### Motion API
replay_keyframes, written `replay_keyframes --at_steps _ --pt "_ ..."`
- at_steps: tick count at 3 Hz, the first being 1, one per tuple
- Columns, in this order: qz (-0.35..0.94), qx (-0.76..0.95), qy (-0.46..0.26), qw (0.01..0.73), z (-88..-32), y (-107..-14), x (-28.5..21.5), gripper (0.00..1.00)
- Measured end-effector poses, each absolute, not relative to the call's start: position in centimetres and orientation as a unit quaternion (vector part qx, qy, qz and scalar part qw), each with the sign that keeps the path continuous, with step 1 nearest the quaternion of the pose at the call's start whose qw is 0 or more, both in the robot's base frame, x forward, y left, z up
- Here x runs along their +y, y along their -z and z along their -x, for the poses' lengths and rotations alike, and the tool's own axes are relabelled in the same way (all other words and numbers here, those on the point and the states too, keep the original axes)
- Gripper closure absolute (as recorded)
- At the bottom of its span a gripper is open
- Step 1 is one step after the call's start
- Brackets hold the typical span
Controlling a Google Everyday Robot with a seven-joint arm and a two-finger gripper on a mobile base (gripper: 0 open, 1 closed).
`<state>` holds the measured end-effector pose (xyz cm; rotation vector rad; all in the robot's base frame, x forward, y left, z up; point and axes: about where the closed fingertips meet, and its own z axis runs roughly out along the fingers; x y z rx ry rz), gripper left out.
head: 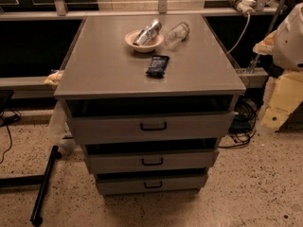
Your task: Open bottom drawer
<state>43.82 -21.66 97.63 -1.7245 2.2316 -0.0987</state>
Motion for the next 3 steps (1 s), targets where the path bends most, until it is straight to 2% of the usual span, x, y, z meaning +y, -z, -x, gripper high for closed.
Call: replay_keyframes --at_steps 1,2,3 --pt "0.603 0.781 0.035 0.159 -43.8 -97.6 -21.7 0.00" --pt "0.603 0.780 0.036 0.164 -43.9 -97.1 -21.6 0.18" --pt "0.603 0.778 0.030 0.174 -43.7 -93.2 -21.5 0.41"
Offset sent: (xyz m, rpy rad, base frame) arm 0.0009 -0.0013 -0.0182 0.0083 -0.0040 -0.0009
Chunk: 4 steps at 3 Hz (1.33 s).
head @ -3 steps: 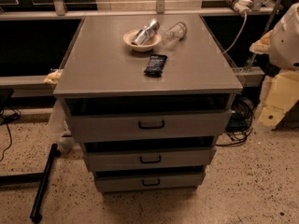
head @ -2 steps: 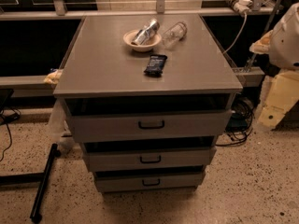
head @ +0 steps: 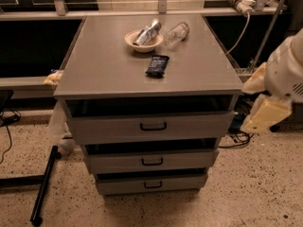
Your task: Open bottom drawer
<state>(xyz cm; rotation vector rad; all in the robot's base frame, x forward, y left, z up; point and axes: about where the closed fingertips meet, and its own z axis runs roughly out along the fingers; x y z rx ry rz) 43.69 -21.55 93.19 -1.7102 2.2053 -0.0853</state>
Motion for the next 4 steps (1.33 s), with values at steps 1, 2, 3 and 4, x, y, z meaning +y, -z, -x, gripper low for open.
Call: replay_keyframes --at_steps 1,2,3,4 --pt "0.595 0.785 0.006 0.172 -44.0 -85.1 -21.6 0.64" --pt "0.584 0.794 -0.033 0.167 -44.7 -75.3 -20.9 0.87" --pt "0.576 0.794 -0.027 0.194 -46.6 -73.9 -20.6 1.00" --pt "0.576 0.794 -0.026 0.195 -46.5 -74.0 -20.6 1.00"
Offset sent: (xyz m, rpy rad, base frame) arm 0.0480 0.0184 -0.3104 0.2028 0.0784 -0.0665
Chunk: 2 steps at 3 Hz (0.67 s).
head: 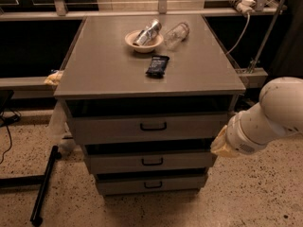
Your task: Open bottom drawer
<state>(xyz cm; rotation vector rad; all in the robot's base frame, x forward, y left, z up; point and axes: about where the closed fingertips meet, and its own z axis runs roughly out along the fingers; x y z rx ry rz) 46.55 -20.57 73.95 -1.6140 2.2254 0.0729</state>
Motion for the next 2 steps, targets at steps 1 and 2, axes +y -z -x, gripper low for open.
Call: replay_keyframes --at_steps 1,2 --pt "0.575 0.793 -0.033 0.199 -46.5 -72.4 -20.4 1.00" --pt "0.575 0.784 -0.087 0.218 -45.5 -63.3 -18.5 1.00"
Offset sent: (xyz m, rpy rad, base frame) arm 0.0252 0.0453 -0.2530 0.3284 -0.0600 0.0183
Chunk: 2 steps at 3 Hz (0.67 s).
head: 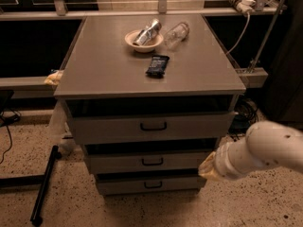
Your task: Open bottom drawer
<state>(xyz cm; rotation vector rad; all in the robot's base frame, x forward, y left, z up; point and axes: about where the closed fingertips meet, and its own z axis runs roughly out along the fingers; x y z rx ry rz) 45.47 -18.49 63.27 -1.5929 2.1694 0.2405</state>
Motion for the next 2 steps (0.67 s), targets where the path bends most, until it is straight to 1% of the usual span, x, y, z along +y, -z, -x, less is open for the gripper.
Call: replay_keyframes --at_steps 1,2 --pt "0.572 0.768 -0.114 0.266 -48.3 -56.1 -16.0 1.00" --pt "0.557 0.762 -0.131 0.304 -52.7 -50.8 -14.7 1.00"
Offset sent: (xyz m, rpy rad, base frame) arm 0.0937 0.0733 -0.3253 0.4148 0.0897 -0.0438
